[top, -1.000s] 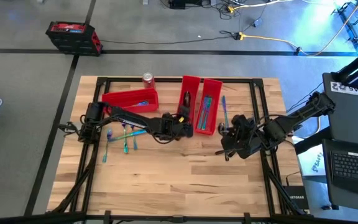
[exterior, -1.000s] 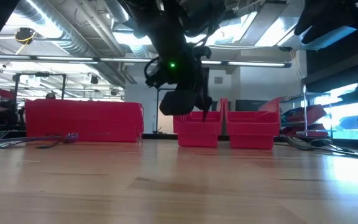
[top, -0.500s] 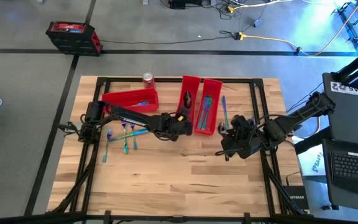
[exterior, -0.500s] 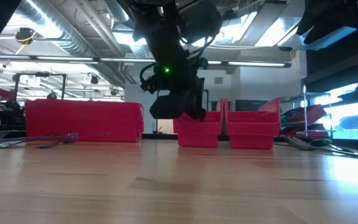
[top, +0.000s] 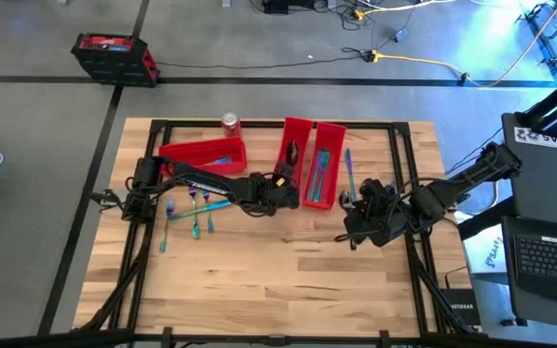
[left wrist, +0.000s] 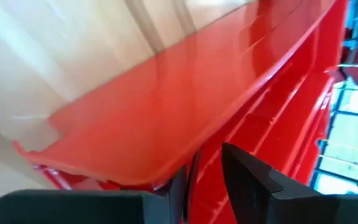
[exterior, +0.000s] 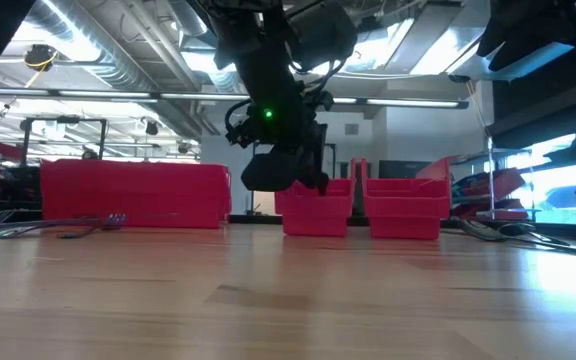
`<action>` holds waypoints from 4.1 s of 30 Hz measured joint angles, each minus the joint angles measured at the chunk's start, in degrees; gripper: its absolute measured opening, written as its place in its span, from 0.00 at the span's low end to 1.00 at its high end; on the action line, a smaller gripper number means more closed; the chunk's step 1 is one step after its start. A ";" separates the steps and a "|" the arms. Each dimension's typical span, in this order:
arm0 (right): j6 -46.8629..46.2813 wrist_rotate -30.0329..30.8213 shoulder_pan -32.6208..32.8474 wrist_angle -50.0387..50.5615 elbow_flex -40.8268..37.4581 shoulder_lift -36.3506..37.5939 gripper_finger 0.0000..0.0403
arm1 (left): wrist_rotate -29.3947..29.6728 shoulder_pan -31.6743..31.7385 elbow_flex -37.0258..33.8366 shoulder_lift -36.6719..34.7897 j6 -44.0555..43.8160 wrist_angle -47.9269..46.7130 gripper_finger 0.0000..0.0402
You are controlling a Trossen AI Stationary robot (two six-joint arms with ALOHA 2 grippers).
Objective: Sort silverware
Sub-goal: Put the black spoon into the middle red bin, then put the blue table knife into the right red bin
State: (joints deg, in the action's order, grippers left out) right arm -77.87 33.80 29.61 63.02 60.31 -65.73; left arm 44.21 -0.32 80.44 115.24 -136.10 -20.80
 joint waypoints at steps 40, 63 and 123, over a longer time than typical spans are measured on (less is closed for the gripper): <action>0.00 0.00 0.00 -0.17 0.00 0.00 0.33 | 19.12 -3.12 -0.07 -4.84 25.27 10.58 0.01; 0.00 0.00 0.00 -0.55 0.00 0.00 0.33 | 15.76 -8.89 -0.02 -14.08 129.06 16.64 0.00; 40.06 8.55 -4.19 -49.42 0.00 -8.25 0.33 | -19.02 -32.34 -31.08 -65.82 133.55 9.71 0.00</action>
State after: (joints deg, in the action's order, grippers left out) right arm -37.81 42.35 25.42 13.60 60.31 -73.98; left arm 25.19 -32.65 49.36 49.42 -2.55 -11.09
